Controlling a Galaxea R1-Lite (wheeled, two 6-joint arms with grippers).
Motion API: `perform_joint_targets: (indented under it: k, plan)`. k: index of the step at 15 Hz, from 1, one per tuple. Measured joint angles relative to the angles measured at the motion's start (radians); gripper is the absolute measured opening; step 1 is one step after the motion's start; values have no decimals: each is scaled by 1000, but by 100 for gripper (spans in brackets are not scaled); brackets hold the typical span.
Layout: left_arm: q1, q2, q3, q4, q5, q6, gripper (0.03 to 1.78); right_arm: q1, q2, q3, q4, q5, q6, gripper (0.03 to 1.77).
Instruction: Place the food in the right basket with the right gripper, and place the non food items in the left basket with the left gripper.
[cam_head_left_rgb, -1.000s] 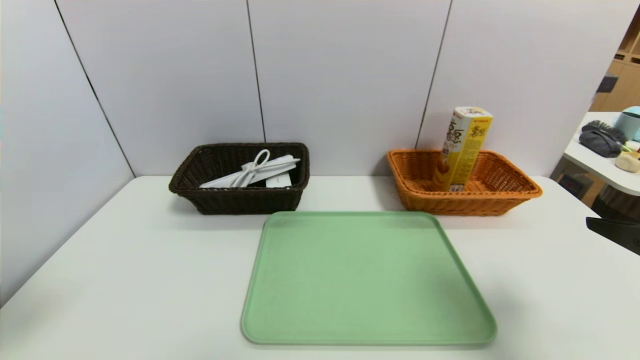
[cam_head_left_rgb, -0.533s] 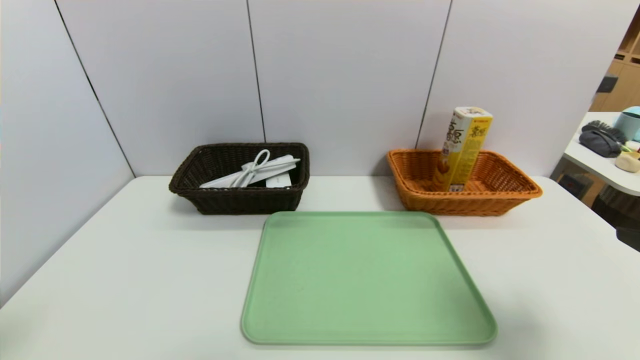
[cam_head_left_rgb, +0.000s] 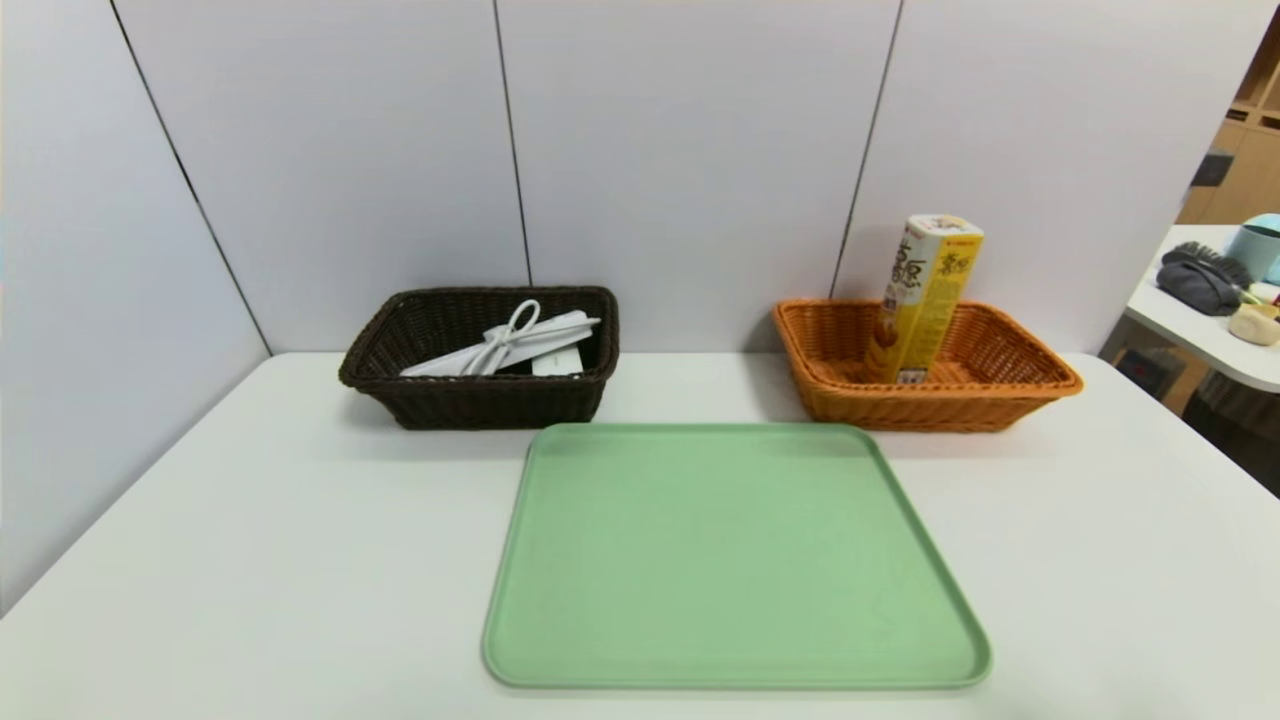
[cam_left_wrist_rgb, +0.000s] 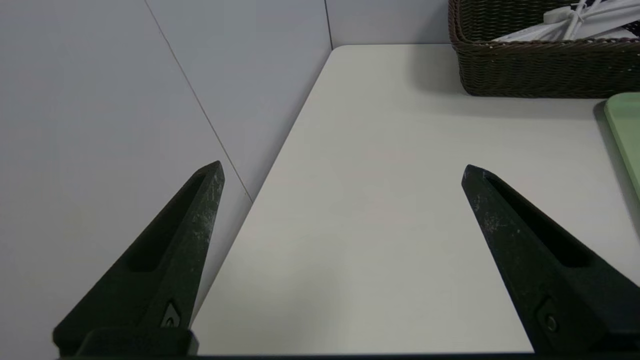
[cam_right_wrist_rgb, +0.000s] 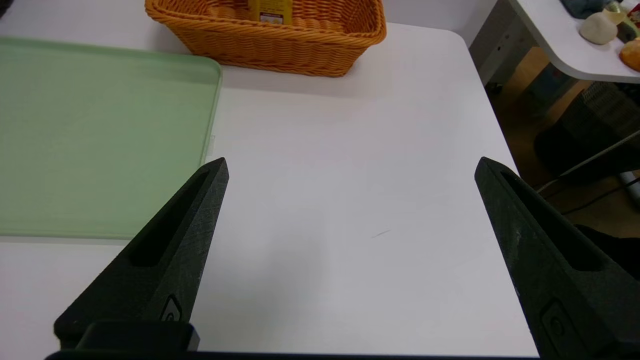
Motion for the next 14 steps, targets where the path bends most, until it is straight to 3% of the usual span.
perform_joint_targets:
  k: [4,7,10,14]
  plan:
    - [-14,-126,95,1,-54,43,169,0,-154,74,-2,-2,-2,170]
    - [-26,-215,154,1,-127,107,169,0,-245,125,-13,-9,5,170]
    - [-33,-292,214,1,-129,117,169,-1,-278,132,-39,-68,15,170]
    - [-36,-325,237,2,-135,126,169,-58,-313,164,-41,-66,16,170]
